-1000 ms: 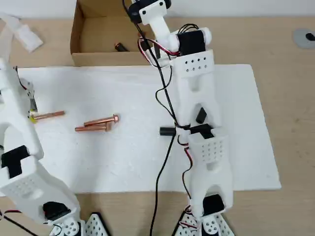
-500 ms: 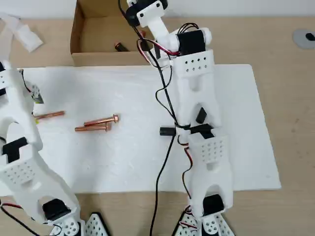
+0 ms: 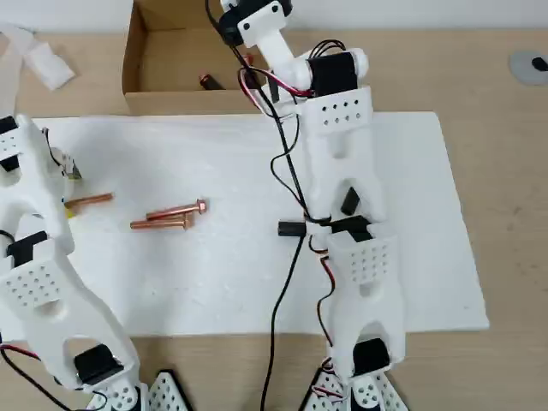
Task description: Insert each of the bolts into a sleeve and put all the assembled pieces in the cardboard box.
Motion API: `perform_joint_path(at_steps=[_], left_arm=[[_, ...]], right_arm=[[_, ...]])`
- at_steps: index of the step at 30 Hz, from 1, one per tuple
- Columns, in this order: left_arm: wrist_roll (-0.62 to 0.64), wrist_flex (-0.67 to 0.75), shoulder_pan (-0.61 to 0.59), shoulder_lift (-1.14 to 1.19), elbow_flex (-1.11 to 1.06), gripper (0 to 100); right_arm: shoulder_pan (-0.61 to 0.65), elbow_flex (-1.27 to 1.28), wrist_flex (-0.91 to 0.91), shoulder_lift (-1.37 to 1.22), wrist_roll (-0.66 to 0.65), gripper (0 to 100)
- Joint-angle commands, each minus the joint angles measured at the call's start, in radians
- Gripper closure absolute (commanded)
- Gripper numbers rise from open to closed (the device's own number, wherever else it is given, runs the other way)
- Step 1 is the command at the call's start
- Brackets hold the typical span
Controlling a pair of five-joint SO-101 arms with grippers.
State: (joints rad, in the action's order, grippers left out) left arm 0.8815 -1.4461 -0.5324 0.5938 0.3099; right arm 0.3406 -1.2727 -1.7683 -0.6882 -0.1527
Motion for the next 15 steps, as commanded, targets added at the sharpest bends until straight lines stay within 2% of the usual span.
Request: perform_joint_path(at_steps=[1, 7, 13, 15], left_arm=[[-0.006, 0.018, -0.003, 0.022, 0.035, 79], [-0.005, 0.014, -0.028, 0.067, 0.029, 100], [-0.012, 0.014, -0.092, 0.094, 0.038, 99], [-0.068, 0.014, -0.103, 0.090, 0.040, 99]], right_arm=[[-0.013, 0.002, -0.018, 0.064, -0.011, 72.4], [-0.013, 0.002, -0.018, 0.064, -0.011, 72.4], [-0.013, 0.016, -0.018, 0.064, -0.011, 72.4], [-0.013, 0.041, -0.018, 0.064, -0.011, 72.4]])
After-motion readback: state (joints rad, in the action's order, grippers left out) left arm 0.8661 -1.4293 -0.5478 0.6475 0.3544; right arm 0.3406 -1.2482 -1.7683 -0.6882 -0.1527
